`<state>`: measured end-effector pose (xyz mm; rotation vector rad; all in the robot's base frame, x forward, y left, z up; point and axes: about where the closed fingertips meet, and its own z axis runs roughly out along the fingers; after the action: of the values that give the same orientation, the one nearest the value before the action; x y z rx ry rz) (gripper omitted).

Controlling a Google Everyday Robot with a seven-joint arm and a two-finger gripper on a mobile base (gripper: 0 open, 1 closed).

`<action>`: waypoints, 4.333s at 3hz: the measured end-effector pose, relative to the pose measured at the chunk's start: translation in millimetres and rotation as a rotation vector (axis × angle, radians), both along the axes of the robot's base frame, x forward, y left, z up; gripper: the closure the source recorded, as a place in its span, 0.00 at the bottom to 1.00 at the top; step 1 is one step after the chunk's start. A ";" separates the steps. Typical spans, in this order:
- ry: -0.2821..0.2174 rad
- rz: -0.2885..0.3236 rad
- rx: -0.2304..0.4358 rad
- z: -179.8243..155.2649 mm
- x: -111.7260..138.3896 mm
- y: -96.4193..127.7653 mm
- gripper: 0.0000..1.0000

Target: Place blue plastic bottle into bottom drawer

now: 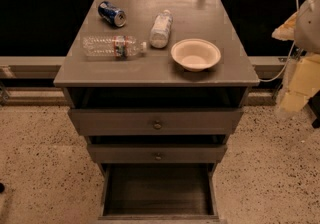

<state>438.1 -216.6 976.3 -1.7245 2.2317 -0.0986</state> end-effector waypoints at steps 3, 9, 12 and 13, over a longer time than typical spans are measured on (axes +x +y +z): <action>-0.107 0.341 -0.050 -9.0 64.5 99.1 0.00; -0.206 1.120 -0.220 -28.4 164.4 153.2 0.00; -0.357 1.554 -0.461 2.5 238.4 212.6 0.00; -0.347 1.578 -0.474 2.3 244.6 217.9 0.00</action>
Offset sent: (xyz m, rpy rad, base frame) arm 0.0648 0.0787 -0.0084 -0.0469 -0.0671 0.2645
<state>682.8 1.3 978.6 -2.8456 0.1947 -0.4914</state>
